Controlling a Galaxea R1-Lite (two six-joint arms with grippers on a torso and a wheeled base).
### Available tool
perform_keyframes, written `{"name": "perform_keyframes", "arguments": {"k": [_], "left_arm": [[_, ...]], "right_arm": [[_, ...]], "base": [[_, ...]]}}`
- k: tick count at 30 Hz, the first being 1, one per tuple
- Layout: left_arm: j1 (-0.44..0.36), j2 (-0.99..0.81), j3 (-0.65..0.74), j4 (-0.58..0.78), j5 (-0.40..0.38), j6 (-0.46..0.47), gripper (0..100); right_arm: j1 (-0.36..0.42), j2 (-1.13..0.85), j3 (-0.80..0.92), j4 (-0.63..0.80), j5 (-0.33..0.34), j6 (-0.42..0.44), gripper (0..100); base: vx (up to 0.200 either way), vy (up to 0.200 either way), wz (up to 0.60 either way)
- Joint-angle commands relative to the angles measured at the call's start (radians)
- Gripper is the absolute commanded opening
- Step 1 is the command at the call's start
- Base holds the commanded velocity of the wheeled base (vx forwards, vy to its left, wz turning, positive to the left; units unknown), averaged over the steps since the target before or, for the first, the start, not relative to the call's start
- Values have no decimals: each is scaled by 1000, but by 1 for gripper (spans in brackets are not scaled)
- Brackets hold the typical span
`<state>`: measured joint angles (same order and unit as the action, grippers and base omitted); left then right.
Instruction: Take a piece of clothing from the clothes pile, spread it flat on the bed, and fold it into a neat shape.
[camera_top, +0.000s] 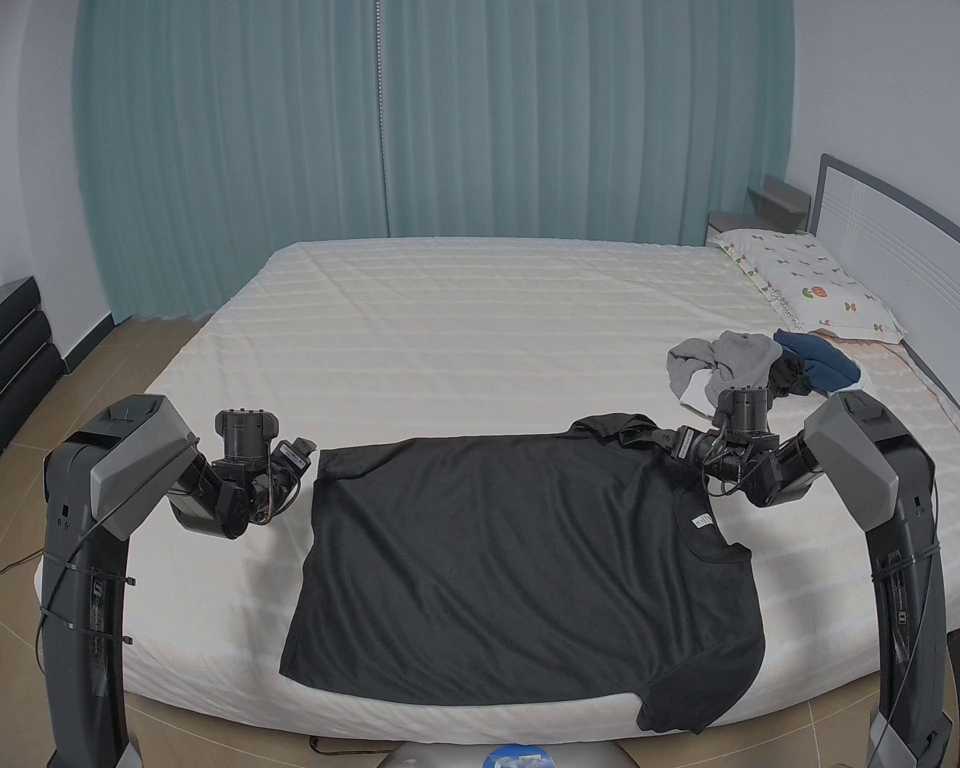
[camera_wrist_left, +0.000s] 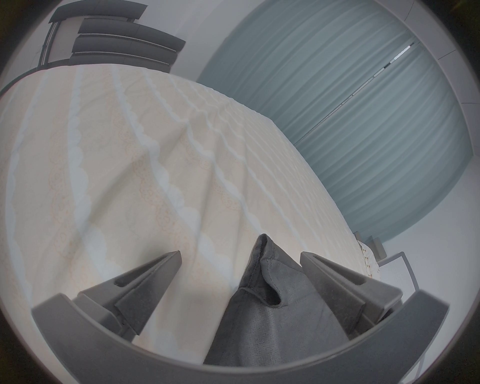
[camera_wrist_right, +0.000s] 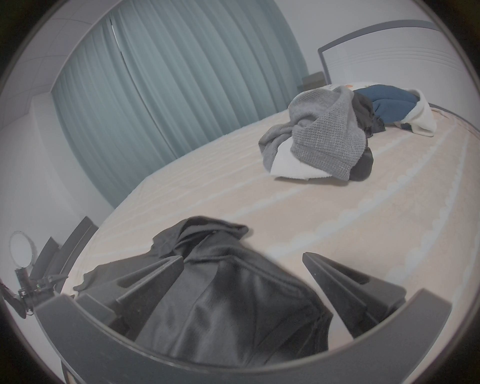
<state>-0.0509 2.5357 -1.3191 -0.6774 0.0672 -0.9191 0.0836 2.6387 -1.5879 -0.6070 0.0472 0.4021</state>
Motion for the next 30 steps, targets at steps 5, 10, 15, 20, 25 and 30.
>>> {"name": "perform_keyframes", "arguments": {"k": [5,10,15,20,25,30], "left_arm": [[-1,1,0,-1,0,3,100],[-3,3,-2,-1,0,3,100],[-4,5,-2,-1,3,3,100],[-4,5,-2,-2,3,3,100],[-4,6,-2,-2,3,3,100],[-4,6,-3,-1,3,5,100]], "right_arm": [[5,9,-57,26,5,-25,100],[5,38,-86,32,2,-26,100],[16,67,-116,20,-1,-23,100],[28,106,-161,24,-24,-25,100],[33,139,-192,29,-40,-25,0],[31,147,-207,21,-43,-25,0]], "base": [[0,0,0],[0,0,0],[0,0,0],[0,0,0],[0,0,0],[0,0,0]]}}
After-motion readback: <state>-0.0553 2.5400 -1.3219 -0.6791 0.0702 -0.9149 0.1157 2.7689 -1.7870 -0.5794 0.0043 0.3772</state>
